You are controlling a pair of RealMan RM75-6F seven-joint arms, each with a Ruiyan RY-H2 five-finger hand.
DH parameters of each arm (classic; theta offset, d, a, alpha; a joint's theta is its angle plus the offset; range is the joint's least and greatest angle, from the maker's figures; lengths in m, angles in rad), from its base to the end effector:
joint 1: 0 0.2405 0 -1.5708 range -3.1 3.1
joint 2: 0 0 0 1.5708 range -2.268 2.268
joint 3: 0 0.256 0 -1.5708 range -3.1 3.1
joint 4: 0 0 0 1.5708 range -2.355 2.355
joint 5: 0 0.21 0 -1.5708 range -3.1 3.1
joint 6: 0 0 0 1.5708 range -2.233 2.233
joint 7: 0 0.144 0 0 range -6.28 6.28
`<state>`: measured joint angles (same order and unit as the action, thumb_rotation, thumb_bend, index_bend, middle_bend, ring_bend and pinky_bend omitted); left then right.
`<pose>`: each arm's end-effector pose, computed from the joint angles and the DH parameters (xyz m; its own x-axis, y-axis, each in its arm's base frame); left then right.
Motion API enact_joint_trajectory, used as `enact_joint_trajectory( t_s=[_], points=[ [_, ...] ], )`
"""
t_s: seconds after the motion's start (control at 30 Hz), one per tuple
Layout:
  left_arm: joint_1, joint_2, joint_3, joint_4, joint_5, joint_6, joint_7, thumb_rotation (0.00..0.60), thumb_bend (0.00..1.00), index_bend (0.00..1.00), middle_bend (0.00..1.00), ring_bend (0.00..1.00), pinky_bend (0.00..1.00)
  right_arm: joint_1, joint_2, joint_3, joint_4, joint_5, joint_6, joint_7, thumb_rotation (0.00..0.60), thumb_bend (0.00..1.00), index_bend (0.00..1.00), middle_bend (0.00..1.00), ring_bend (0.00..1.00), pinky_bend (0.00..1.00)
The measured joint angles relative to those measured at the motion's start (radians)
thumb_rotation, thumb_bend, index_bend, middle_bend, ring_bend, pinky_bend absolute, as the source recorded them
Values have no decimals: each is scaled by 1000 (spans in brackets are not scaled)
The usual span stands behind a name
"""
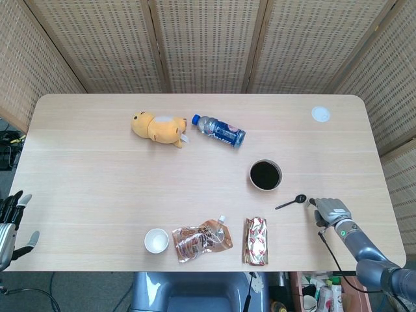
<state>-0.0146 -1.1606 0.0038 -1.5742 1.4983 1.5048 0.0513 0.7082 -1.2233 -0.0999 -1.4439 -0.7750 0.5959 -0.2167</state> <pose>-0.3293 0.1473 0.1446 0.4378 0.0668 0.8966 0.8956 0.0557 -0.4414 -0.3212 -0.3072 0.0574 0.3866 -0.6896 0.6124 -0.8478 -0.0043 0.5303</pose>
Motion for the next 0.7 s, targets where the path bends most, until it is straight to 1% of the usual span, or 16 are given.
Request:
enact_joint_trajectory(
  t_s=[0.03, 0.1, 0.13, 0.2, 0.27, 0.37, 0.53, 0.6, 0.7],
  points=[
    [0, 0, 0, 1, 1, 0, -1, 600, 377, 0, 0, 0, 0, 1, 4, -2, -7, 2, 4, -4, 600, 1000, 327, 888, 988, 1000],
    [-1, -1, -1, 2, 4, 2, -3, 600, 377, 0, 0, 0, 0, 1, 17, -4, -29, 4, 17, -12, 600, 1000, 344, 822, 937, 1000],
    [-1, -1, -1, 3, 4, 2, -4, 600, 377, 0, 0, 0, 0, 1, 22, -4, -41, 3, 25, -14, 600, 994, 363, 780, 891, 1000],
    [-2, -1, -1, 2, 5, 2, -5, 600, 377, 0, 0, 0, 0, -2, 34, -1, -65, -7, 52, -18, 600, 943, 409, 726, 832, 1000],
    [-2, 0, -1, 2, 8, 3, -5, 600, 377, 0, 0, 0, 0, -9, 44, 6, -90, -34, 90, -19, 600, 836, 442, 691, 794, 1000],
    [-1, 2, -2, 1, 10, 8, -6, 600, 377, 0, 0, 0, 0, -27, 49, 21, -116, -98, 159, -15, 600, 716, 447, 681, 782, 1000],
    [2, 7, -3, 3, 11, 15, -9, 600, 377, 0, 0, 0, 0, -64, 23, 45, -122, -219, 280, -12, 600, 600, 449, 682, 782, 968],
    [3, 9, -5, 4, 12, 18, -11, 600, 377, 0, 0, 0, 0, -77, -6, 54, -109, -255, 316, -15, 600, 577, 449, 690, 782, 959],
    [5, 13, -6, 7, 11, 22, -14, 600, 377, 0, 0, 0, 0, -88, -48, 64, -74, -290, 338, -26, 600, 573, 449, 728, 784, 959]
  ],
)
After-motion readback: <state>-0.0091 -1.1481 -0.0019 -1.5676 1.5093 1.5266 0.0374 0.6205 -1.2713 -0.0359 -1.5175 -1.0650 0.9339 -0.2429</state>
